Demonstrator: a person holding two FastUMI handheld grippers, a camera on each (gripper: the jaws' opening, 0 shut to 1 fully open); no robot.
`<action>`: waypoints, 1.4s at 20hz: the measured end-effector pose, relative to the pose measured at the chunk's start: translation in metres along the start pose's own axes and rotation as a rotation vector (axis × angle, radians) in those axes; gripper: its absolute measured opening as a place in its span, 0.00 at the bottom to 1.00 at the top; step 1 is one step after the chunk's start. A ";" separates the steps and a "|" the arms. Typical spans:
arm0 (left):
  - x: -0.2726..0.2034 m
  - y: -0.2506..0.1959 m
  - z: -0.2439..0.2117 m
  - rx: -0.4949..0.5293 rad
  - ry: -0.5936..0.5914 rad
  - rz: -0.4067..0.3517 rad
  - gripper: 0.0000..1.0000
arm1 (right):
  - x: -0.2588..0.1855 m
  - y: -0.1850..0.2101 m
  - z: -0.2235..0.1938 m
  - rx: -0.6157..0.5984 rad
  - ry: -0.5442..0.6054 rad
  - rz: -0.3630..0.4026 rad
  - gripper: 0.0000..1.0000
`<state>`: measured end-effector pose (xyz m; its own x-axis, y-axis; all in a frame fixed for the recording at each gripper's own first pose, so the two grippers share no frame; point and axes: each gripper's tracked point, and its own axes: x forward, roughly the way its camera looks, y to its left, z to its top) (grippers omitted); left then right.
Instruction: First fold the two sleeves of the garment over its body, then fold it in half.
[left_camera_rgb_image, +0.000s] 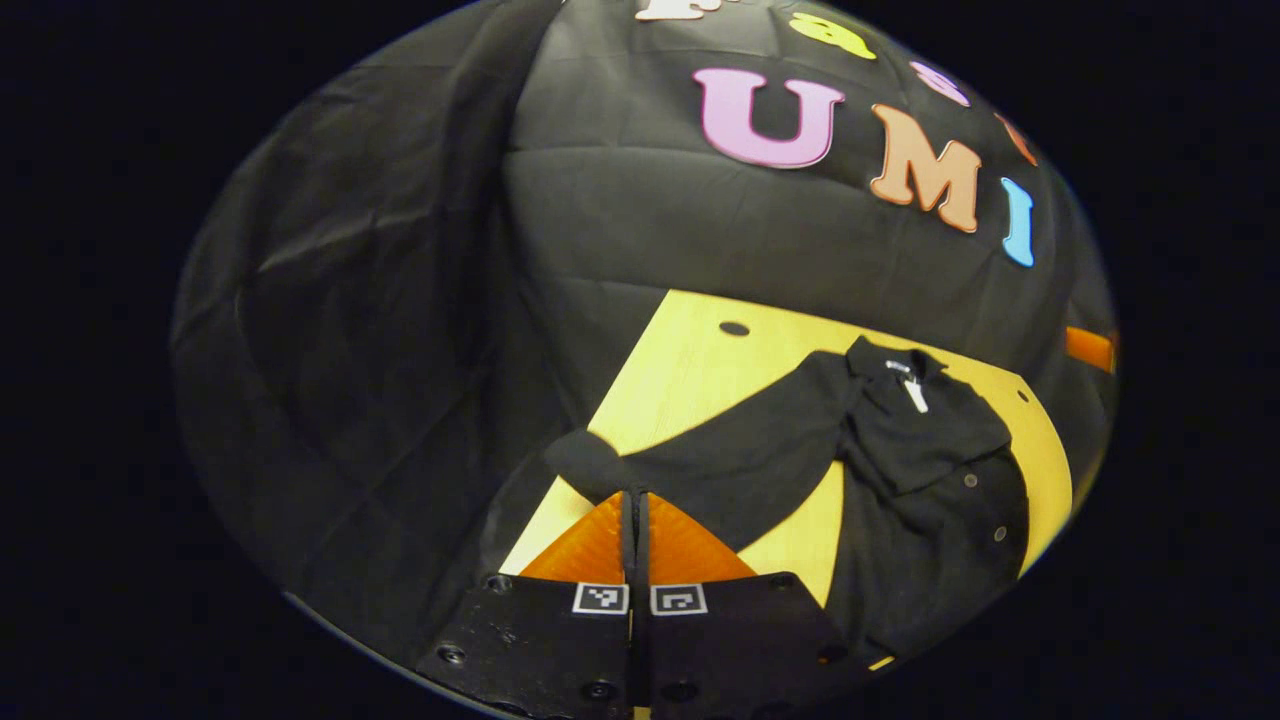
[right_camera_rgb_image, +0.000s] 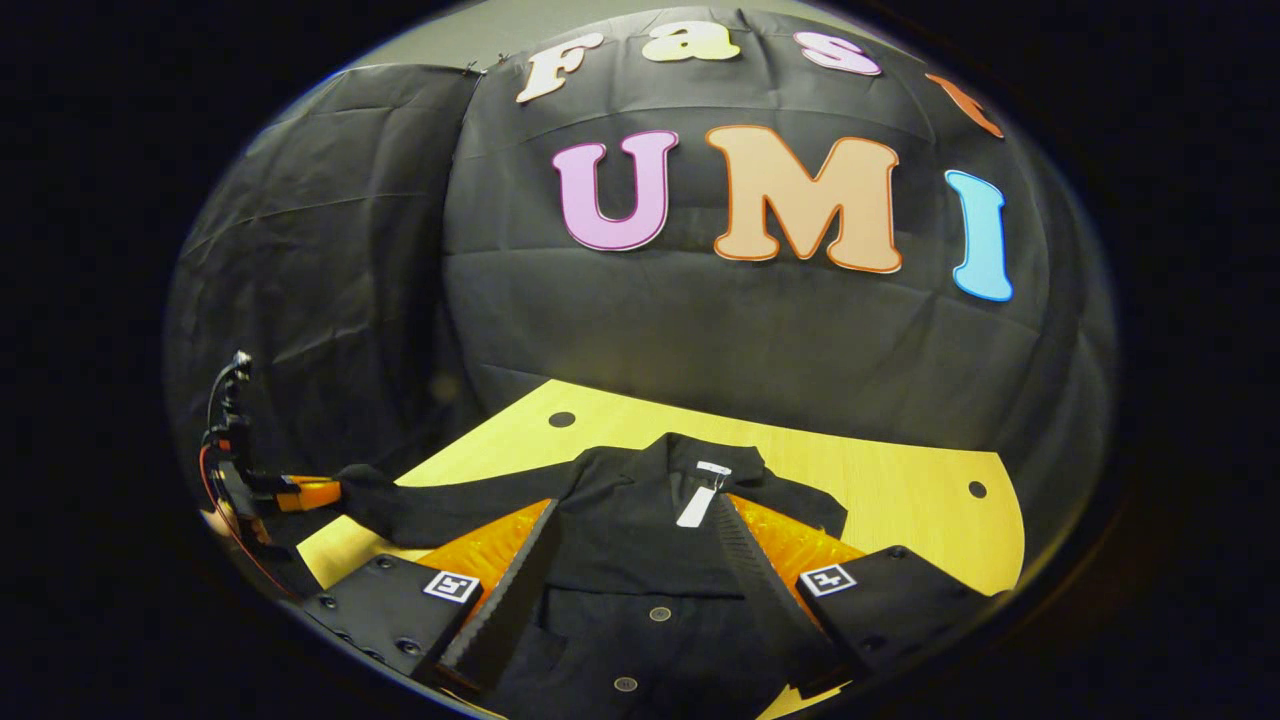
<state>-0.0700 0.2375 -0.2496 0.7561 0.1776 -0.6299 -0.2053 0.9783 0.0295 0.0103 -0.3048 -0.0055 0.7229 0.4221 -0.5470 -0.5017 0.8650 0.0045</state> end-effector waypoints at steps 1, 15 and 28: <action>0.000 -0.010 0.021 0.009 -0.043 -0.027 0.00 | -0.003 -0.005 -0.003 0.010 -0.002 -0.005 1.00; 0.010 -0.216 0.111 0.234 -0.163 -0.401 0.00 | -0.070 -0.099 -0.034 0.187 -0.077 -0.153 1.00; 0.033 -0.409 0.068 0.414 -0.070 -0.651 0.00 | -0.132 -0.198 -0.089 0.327 -0.063 -0.308 0.98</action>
<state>0.0811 -0.1492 -0.2298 0.6851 -0.4540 -0.5696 0.5327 0.8456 -0.0332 -0.0279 -0.5555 -0.0084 0.8477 0.1386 -0.5120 -0.0897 0.9888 0.1191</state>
